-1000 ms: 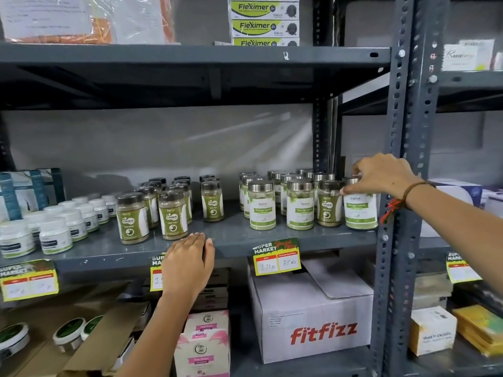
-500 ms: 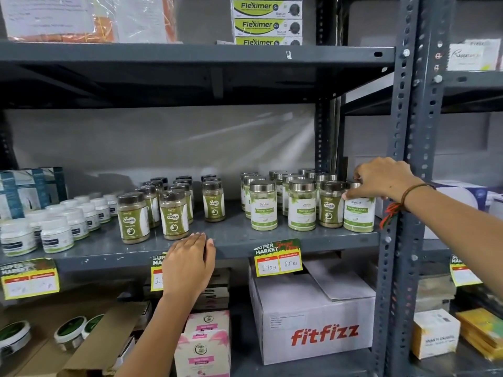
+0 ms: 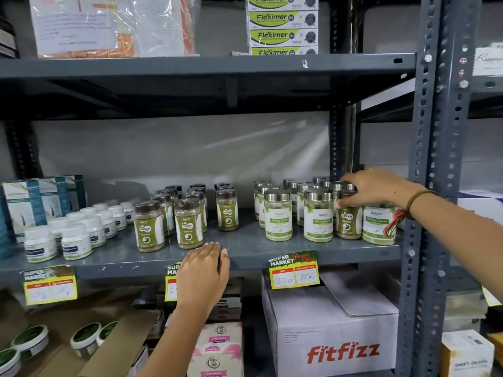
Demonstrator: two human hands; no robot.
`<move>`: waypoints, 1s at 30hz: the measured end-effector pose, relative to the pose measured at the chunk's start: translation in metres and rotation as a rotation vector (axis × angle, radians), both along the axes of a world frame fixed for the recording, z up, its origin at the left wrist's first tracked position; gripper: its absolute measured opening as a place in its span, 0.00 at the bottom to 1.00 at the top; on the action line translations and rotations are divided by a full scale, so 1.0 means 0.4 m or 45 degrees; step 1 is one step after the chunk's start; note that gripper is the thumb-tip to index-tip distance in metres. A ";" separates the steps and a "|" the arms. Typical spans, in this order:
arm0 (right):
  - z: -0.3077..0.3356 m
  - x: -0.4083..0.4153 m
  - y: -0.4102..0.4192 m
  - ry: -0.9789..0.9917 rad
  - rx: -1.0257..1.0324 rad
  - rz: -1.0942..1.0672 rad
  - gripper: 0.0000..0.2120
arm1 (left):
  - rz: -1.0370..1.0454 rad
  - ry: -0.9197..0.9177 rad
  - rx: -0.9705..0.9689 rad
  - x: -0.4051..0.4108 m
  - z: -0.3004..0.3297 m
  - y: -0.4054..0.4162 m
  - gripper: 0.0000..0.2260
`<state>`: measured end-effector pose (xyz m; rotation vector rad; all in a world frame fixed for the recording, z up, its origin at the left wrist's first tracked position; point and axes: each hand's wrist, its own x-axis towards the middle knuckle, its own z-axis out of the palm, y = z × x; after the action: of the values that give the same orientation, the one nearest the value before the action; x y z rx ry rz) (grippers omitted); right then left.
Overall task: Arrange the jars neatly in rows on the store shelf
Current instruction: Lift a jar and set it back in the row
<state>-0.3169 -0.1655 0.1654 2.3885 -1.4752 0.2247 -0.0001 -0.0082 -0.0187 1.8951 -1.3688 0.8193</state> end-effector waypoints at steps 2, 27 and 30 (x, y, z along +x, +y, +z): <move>0.000 0.002 -0.009 0.005 0.118 -0.003 0.39 | 0.000 -0.008 -0.002 0.000 0.001 0.000 0.17; 0.150 0.044 0.064 -0.403 -0.355 0.230 0.29 | 0.010 -0.001 0.028 0.002 0.005 -0.002 0.18; 0.174 0.085 0.101 -0.412 -0.462 0.312 0.30 | 0.004 0.009 0.039 0.003 0.005 -0.004 0.19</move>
<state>-0.2829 -0.1249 0.2348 2.2950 -1.1330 0.8925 0.0012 -0.0097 -0.0168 1.9220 -1.3822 0.7969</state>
